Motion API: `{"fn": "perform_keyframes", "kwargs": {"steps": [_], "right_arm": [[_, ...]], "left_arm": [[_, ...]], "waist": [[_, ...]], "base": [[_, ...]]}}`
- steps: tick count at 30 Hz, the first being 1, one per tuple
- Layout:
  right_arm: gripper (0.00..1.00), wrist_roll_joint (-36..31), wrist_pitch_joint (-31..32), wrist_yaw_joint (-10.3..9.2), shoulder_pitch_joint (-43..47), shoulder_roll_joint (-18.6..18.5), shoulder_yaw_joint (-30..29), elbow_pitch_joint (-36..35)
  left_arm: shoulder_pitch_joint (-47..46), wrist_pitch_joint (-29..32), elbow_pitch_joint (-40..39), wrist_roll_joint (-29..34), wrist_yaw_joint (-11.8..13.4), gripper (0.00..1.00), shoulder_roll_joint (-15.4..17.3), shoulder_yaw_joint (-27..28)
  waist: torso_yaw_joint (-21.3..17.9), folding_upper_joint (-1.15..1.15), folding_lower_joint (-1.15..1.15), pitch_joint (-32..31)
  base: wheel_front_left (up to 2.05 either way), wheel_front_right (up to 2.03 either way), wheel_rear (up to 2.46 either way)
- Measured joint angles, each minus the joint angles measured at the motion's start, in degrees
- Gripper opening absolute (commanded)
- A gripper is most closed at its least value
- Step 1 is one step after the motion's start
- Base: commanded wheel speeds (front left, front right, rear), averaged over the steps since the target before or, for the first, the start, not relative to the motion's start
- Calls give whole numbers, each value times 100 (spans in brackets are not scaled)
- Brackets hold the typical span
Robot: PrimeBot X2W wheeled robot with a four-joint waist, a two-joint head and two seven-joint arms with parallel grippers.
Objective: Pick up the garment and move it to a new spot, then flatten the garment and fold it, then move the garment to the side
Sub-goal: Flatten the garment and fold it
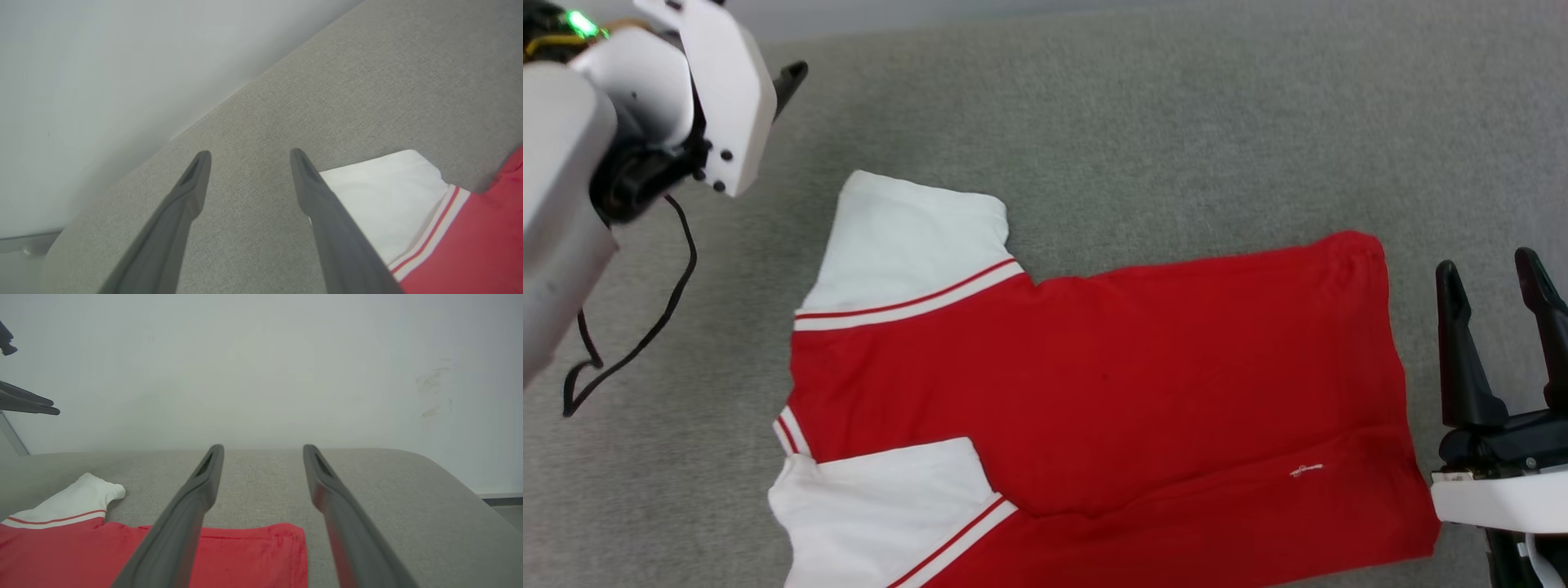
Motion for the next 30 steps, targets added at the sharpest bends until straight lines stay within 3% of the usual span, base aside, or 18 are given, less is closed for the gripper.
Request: {"fn": "perform_keyframes", "kwargs": {"steps": [6,10,17,23,24,25,30], "right_arm": [[100,-121,-80,0,-183,57,114,16],[100,-123,-120,0,-287,59,172,60],[100,-138,-155,0,-484,94,302,189],[100,-136,-172,0,-609,136,482,325],[100,-137,-169,0,-620,135,493,342],[100,-137,-165,0,-636,134,500,356],[100,-135,-105,0,-680,86,482,438]], "left_arm": [[-450,1782,51,-661,-97,100,-34,-330],[-732,2580,-188,-902,-118,100,63,-554],[-793,3232,-466,-971,-122,100,136,-1024],[-829,3267,-602,-925,-124,100,301,-1234],[-836,3252,-609,-938,-124,44,312,-1251],[-842,3238,-615,-938,-127,0,316,-1270],[-793,3032,-643,-964,-131,0,309,-1388]], "waist": [[-230,0,0,494],[-362,0,0,753],[-504,0,0,1103],[-603,0,0,1273],[-610,0,0,1284],[-610,0,0,1288],[-564,0,0,1167]], "base": [[0,0,0],[0,0,0],[0,0,0],[0,0,0],[0,0,0],[0,0,0],[0,0,0]]}}
